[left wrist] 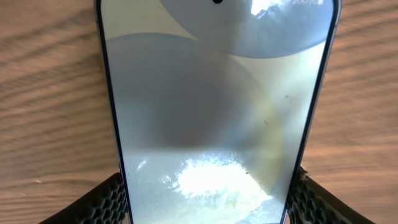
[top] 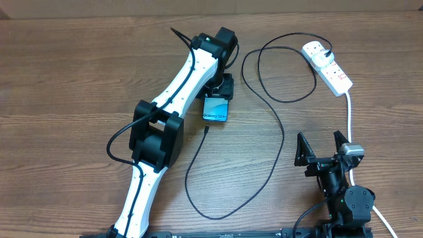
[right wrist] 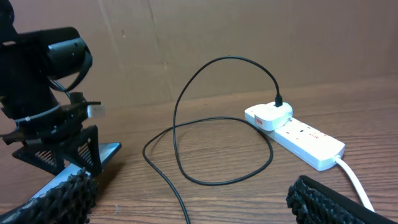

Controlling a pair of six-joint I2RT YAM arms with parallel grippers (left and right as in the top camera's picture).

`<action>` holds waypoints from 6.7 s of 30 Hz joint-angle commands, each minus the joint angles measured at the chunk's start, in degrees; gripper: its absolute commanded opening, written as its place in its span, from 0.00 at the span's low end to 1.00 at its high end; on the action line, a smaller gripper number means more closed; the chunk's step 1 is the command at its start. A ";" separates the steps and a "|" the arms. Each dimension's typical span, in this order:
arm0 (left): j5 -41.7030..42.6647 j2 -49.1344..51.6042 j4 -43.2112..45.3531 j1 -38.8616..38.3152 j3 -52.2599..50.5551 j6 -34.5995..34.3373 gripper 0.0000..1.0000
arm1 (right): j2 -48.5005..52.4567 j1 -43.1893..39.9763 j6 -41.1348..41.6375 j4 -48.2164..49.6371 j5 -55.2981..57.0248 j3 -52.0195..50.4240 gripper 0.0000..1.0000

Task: Plug charger to phone and switch on socket

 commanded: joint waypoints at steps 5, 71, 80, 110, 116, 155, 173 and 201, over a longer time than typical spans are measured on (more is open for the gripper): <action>24.39 -0.42 -2.97 3.32 2.67 -0.76 0.64 | -0.61 0.26 0.22 0.26 0.33 -0.39 1.00; 83.62 -0.42 2.58 21.64 2.67 -8.07 0.61 | -0.61 0.26 16.72 41.59 -29.55 3.43 1.00; 78.58 -0.70 -0.81 21.62 2.71 2.73 0.57 | 13.90 0.15 -3.19 -12.55 -20.17 39.30 1.00; 26.34 -14.67 -6.58 12.63 2.69 -4.87 0.56 | 76.39 0.33 11.52 -43.06 -49.66 64.17 1.00; 44.06 -14.67 -4.42 15.34 2.69 -15.21 0.57 | 77.40 5.27 26.29 -31.28 -43.60 64.17 1.00; 44.59 -14.67 -1.07 14.23 2.69 -29.88 0.58 | 82.16 25.24 32.70 -5.42 -6.03 64.19 1.00; 35.78 -14.67 0.39 14.03 2.67 -33.90 0.57 | 82.23 31.76 33.40 -5.49 5.07 64.94 0.73; 36.13 -14.67 0.04 12.04 2.67 -35.54 0.57 | 84.11 34.77 34.88 -7.56 14.21 64.94 0.45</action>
